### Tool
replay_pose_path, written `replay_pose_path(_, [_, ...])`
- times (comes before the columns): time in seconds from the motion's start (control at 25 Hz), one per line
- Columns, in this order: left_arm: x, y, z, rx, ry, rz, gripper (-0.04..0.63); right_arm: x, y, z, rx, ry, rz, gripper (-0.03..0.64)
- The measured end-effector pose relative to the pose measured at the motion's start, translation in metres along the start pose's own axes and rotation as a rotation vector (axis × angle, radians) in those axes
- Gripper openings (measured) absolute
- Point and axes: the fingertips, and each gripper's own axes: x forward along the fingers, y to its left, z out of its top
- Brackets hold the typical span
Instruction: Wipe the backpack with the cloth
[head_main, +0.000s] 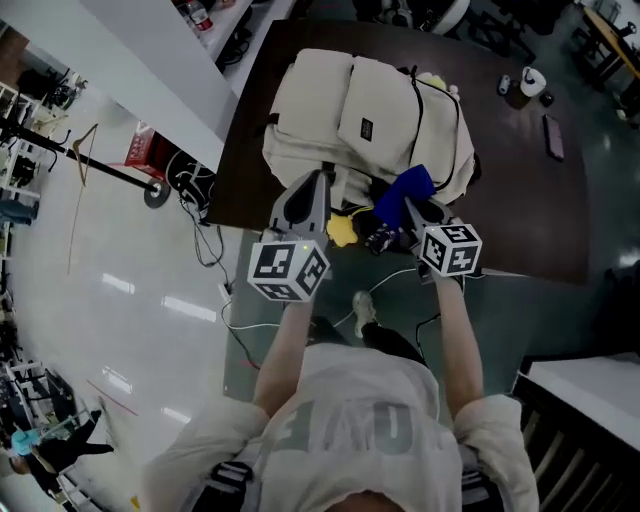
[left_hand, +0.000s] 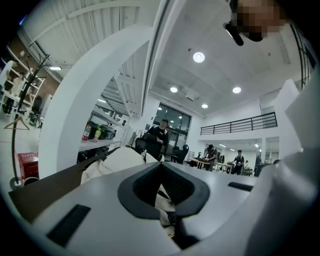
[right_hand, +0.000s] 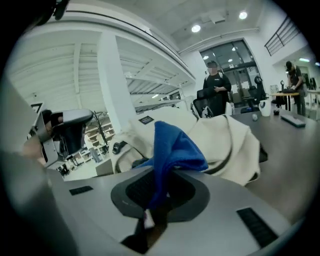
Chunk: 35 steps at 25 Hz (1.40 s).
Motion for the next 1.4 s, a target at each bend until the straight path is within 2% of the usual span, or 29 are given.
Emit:
replay_pose_path(0.12, [0.008, -0.016, -0.012, 0.013, 0.015, 0.003, 0.002, -0.021, -0.046, -0.006, -0.054, 0.035, -0.065, 0.044])
replay_pose_path(0.32, [0.016, -0.014, -0.024, 0.020, 0.036, 0.037, 0.002, -0.057, -0.107, -0.007, -0.068, 0.036, -0.174, 0.044])
replay_pose_path(0.48, [0.017, -0.006, -0.021, 0.020, 0.028, 0.066, 0.002, -0.080, -0.134, -0.006, -0.068, 0.034, -0.251, 0.044])
replay_pose_path(0.6, [0.014, 0.004, -0.013, 0.027, 0.010, 0.089, 0.002, -0.091, -0.135, 0.006, -0.071, -0.002, -0.274, 0.044])
replay_pose_path(0.76, [0.000, 0.026, 0.003, 0.042, -0.017, 0.128, 0.002, -0.090, -0.101, 0.030, -0.095, -0.060, -0.238, 0.044])
replay_pose_path(0.84, [-0.007, 0.039, 0.013, 0.056, -0.034, 0.142, 0.002, -0.080, -0.072, 0.048, -0.114, -0.095, -0.190, 0.044])
replay_pose_path(0.96, [-0.017, 0.062, 0.035, 0.116, -0.063, 0.150, 0.002, -0.055, -0.021, 0.078, -0.145, -0.159, -0.097, 0.044])
replay_pose_path(1.12, [-0.035, 0.113, 0.073, 0.165, -0.119, 0.169, 0.002, -0.013, 0.044, 0.107, -0.188, -0.193, -0.020, 0.044])
replay_pose_path(1.24, [-0.048, 0.159, 0.092, 0.154, -0.139, 0.175, 0.002, 0.020, 0.090, 0.125, -0.185, -0.219, -0.013, 0.044])
replay_pose_path(1.4, [-0.054, 0.222, 0.112, 0.122, -0.135, 0.141, 0.002, 0.055, 0.150, 0.153, -0.151, -0.296, -0.058, 0.044])
